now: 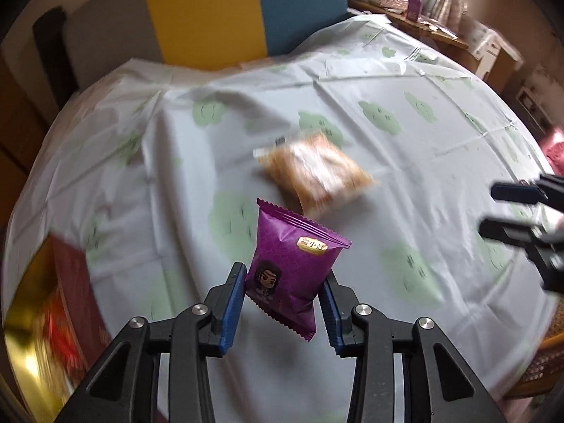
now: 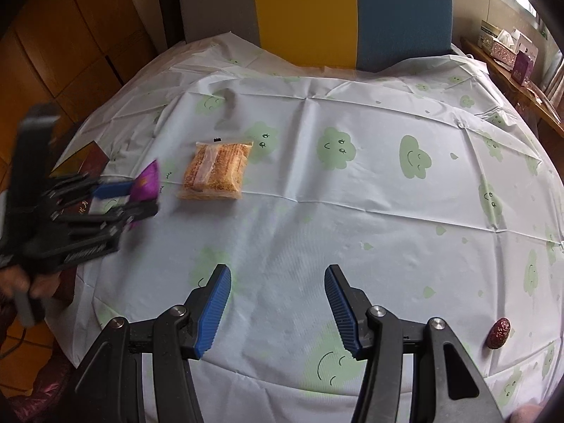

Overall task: Organize snacks
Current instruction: 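Lift the purple snack with the left tool while the right tool moves toward the clear bread bag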

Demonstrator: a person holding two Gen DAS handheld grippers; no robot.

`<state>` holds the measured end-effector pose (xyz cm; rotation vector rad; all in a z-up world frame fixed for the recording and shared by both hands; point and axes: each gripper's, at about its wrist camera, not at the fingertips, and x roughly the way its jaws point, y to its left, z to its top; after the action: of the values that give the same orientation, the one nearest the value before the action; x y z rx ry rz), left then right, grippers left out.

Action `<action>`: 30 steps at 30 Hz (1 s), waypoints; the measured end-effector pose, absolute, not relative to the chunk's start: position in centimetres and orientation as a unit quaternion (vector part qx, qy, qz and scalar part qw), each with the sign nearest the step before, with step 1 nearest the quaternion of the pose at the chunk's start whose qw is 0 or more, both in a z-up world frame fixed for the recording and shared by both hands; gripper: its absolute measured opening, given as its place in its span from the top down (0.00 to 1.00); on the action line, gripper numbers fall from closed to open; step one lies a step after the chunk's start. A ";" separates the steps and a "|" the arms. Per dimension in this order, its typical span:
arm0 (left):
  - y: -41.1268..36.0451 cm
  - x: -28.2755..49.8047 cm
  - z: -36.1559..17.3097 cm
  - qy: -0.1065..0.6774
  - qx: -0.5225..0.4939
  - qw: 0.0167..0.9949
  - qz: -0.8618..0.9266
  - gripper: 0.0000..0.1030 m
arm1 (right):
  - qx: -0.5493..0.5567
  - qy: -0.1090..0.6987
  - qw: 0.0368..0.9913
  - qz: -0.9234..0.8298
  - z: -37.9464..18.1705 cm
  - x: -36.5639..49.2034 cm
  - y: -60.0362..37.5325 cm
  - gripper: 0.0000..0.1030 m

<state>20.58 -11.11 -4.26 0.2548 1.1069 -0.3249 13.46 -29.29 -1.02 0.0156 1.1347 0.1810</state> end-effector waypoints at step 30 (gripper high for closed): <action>-11.1 11.9 -6.0 0.513 0.139 0.824 -0.196 0.43 | -0.010 0.540 0.840 0.050 -1.4 13.1 -29.7 0.45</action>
<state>11.88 -11.06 -6.02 0.2956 1.0898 -0.4163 13.09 -29.71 -1.43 -0.0212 1.1408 0.1052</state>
